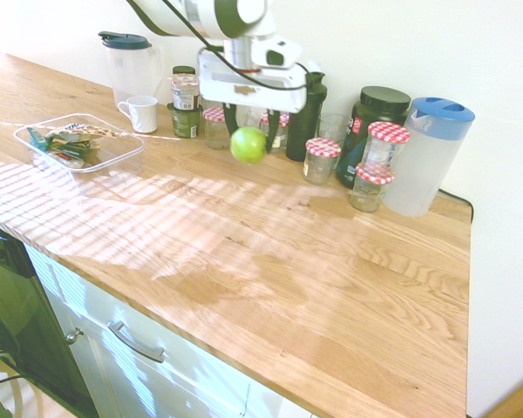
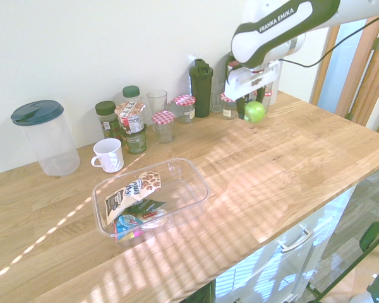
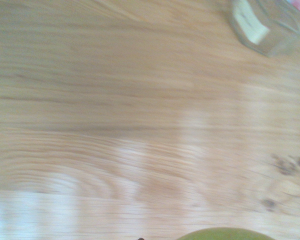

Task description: Put the apple into the container

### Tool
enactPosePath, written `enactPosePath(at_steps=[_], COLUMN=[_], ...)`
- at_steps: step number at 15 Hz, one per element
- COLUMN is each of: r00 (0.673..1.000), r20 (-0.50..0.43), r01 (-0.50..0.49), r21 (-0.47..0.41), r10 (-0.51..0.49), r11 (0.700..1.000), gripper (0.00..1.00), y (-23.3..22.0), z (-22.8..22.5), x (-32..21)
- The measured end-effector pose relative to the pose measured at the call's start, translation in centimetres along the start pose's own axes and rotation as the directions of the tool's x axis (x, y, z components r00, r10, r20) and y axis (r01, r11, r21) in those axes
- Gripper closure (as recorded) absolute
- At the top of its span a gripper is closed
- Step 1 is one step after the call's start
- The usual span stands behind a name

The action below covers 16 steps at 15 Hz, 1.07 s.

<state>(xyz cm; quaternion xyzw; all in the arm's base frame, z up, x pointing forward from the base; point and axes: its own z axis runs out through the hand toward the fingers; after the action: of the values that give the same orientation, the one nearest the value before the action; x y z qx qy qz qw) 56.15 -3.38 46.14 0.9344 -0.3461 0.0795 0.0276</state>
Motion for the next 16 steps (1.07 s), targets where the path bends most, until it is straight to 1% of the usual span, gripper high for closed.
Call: enactPosePath(at_steps=[3,4,6,11,13,16], r00=[0.994,0.989,0.981,0.970,0.970,0.974], r20=[-0.009,-0.015,-0.021,0.018,0.035,0.062], r01=[0.114,0.147,0.192,0.243,0.243,0.220], r21=[0.025,0.024,0.012,-0.009,-0.018,-0.017], r10=[-0.113,-0.146,-0.191,-0.243,-0.242,-0.218], r11=[0.993,0.989,0.981,0.970,0.970,0.975], gripper=[1.00,1.00,1.00,1.00,1.00,1.00], y=[-8.9,-11.2,-14.3,-16.8,-16.6,-16.2], z=[-2.4,-2.8,-2.7,-3.8,-1.2,4.4], x=[-8.3,-11.1,-15.5,-23.4,-23.9,-22.0])
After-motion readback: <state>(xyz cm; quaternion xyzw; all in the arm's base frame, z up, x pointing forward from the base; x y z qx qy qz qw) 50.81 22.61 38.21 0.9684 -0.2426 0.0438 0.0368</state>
